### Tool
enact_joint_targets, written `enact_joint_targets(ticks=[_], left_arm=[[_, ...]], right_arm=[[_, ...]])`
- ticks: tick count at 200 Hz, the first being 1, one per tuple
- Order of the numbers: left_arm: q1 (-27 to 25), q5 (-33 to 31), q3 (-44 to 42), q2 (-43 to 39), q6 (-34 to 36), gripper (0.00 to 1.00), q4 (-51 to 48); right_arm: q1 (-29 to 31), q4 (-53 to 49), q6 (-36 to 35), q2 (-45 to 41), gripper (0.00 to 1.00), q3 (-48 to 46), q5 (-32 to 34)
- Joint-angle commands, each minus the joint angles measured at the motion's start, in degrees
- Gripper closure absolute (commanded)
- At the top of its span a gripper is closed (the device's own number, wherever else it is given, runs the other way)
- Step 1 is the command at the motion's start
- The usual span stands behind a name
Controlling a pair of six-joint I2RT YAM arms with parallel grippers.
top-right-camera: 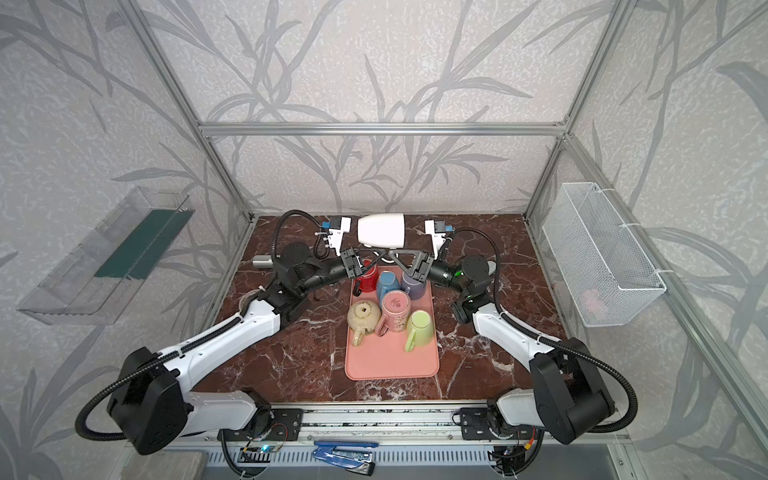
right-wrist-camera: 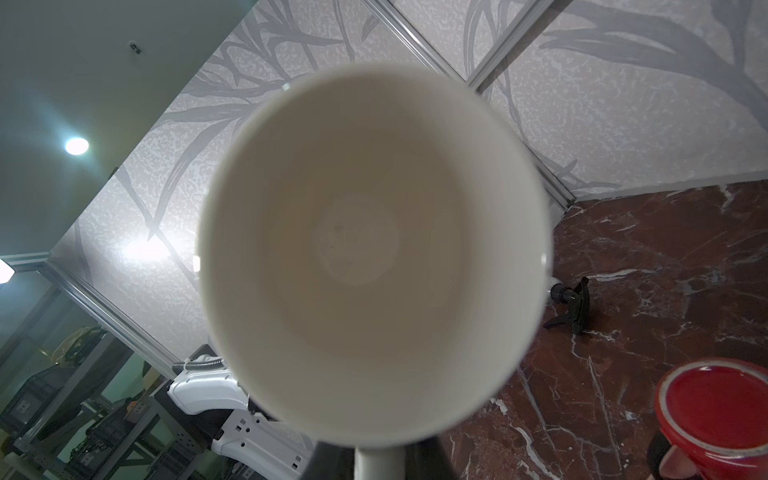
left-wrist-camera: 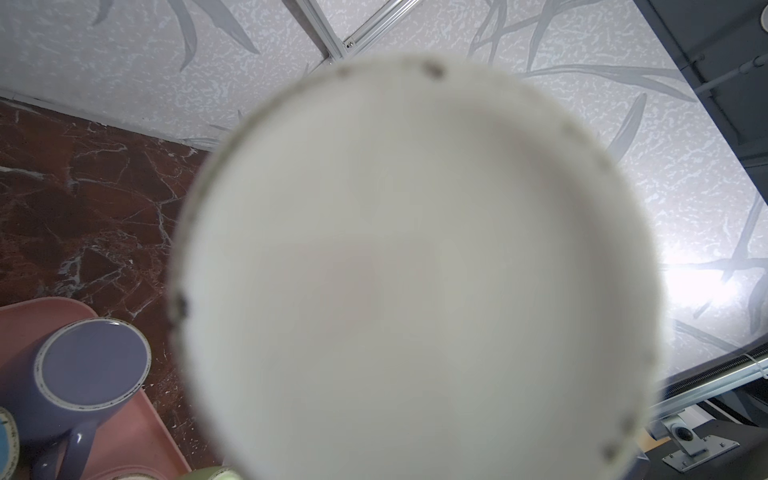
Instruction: Turn the mug right side up
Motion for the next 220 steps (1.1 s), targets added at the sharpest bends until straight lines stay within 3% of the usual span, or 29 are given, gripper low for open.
enact_joint_targets(ticks=[1,57,115,143,193,220], left_arm=[[0.39,-0.90,0.00,-1.00,1.31,1.00,5.75],[0.29,-0.78,-0.66,-0.78,1.02,1.00,6.92],[0.14,-0.38,-0.75,0.14,0.29,1.00,8.06],[0.12,-0.14,-1.04,0.50,-0.33,1.00,9.08],[0.16,-0.54,-1.40,0.27,-0.32,1.00,8.82],[0.24,-1.40,-2.25,-0.19,-0.25,0.99,9.34]], right_arm=[[0.54,3.90,1.03,1.05,0.76,1.40,0.34],[0.89,6.37,2.54,3.10,0.68,2.53,0.48],[1.48,6.80,2.67,4.28,0.67,3.02,1.13],[1.53,7.33,2.89,4.64,0.75,3.07,1.44],[1.55,7.43,3.03,4.56,1.00,2.63,1.93],[1.58,7.30,3.11,4.38,1.00,2.63,1.93]])
